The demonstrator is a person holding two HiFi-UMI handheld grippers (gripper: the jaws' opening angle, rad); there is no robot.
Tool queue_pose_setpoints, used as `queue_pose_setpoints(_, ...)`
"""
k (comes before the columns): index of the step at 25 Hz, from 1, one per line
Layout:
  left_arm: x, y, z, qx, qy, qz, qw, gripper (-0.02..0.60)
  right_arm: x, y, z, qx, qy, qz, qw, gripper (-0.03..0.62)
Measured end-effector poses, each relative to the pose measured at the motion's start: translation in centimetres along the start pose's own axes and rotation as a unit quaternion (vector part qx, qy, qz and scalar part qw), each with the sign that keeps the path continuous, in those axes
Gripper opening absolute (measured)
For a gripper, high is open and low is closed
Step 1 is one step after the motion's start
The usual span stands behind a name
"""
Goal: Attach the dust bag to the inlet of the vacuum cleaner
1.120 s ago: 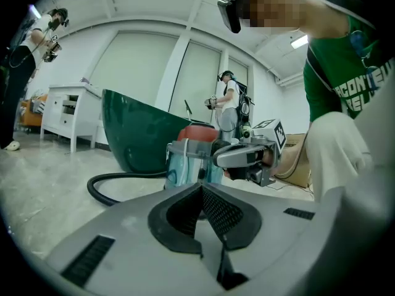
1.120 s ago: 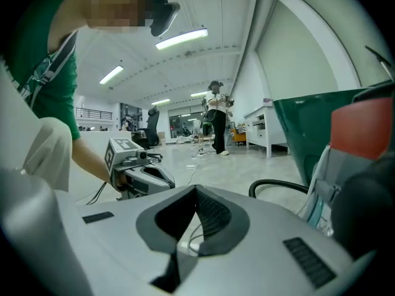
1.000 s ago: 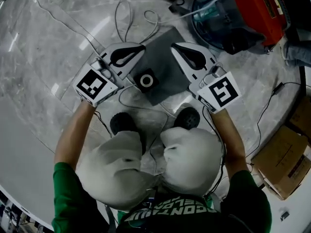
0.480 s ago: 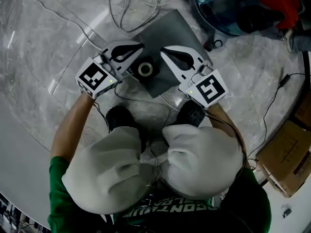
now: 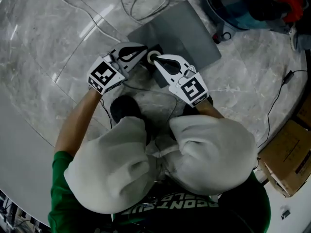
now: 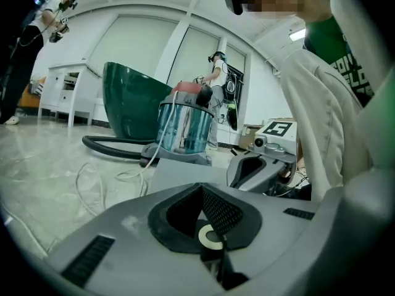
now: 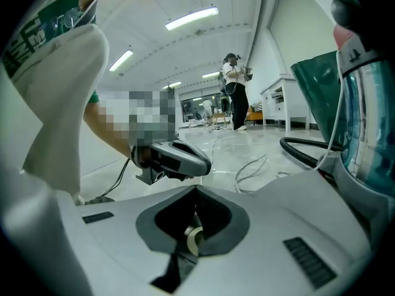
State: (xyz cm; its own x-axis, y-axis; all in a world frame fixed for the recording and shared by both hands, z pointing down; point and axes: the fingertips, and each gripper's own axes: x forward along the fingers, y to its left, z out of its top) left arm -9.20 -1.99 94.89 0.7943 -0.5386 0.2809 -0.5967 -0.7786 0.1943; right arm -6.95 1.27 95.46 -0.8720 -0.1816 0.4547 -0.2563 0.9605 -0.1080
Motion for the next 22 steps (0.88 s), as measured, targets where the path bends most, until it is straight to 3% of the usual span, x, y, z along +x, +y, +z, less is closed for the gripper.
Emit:
queue_pose_setpoints(8, -0.7, -0.2, -4.2, -0.025, 0.017, 0.012, 0.9995, 0.004, 2.1, 3.0, -4.9, -0.006, 0.038, -0.006, 0.999, 0.008)
queue_pose_setpoints(18, -0.6, -1.0, -6.8, -0.025, 0.047, -0.001, 0.9986, 0.005, 3.3, 5.1, -9.0, -0.075, 0.097, -0.008, 0.992, 0.016)
queue_pose_setpoints(22, -0.6, -1.0, -7.6, -0.025, 0.059, -0.005, 0.9979, 0.004, 3.5, 5.2, -9.6, -0.097, 0.108, -0.018, 0.989, 0.098)
